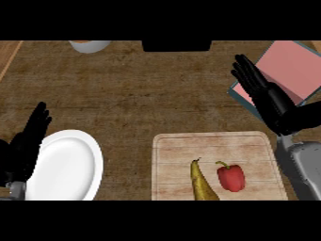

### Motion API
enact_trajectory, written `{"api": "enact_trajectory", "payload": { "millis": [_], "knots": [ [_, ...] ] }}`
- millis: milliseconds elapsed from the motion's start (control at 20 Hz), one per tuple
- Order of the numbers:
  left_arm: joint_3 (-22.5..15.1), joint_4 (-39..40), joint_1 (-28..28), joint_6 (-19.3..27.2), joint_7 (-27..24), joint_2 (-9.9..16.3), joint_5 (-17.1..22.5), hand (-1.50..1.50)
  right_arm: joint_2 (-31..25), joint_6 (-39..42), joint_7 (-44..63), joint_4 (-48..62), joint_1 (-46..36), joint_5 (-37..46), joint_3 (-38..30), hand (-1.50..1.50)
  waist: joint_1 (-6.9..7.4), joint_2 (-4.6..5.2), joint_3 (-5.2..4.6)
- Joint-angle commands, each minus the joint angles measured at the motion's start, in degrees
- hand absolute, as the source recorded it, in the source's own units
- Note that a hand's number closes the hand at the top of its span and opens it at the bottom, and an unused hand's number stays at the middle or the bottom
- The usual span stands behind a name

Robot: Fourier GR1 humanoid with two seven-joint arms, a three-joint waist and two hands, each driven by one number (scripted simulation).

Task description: Pick the bell pepper from the cutting board and place it in the cardboard box

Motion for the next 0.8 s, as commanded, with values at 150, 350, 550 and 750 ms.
{"api": "enact_trajectory", "payload": {
  "millis": [150, 350, 550, 750],
  "knots": [
    [-2.8, -3.5, -6.1, -3.2, -3.6, 4.1, -5.7, 0.0, -8.0, -2.2, 0.2, -17.5, -1.3, 4.7, -3.6, -1.5, -4.6, -2.72, -0.68],
    [-4.6, -6.0, -6.3, -7.6, -6.2, 5.8, -5.8, 0.0, -22.5, -0.8, -1.0, -20.5, 2.5, 18.3, -6.2, -1.5, -6.68, -2.73, -0.69],
    [-5.2, -4.1, -8.1, -9.7, -8.4, 5.3, -6.2, 0.0, -25.0, 0.0, -8.1, -33.2, 15.0, 19.8, -9.3, -1.5, -4.68, -1.94, -0.53],
    [-6.1, -2.2, -11.1, -10.5, -8.4, 3.5, -6.6, 0.0, -28.0, 0.1, -17.4, -35.1, 22.8, 29.1, -9.6, -1.5, -3.04, -1.38, -0.51]
  ]
}}
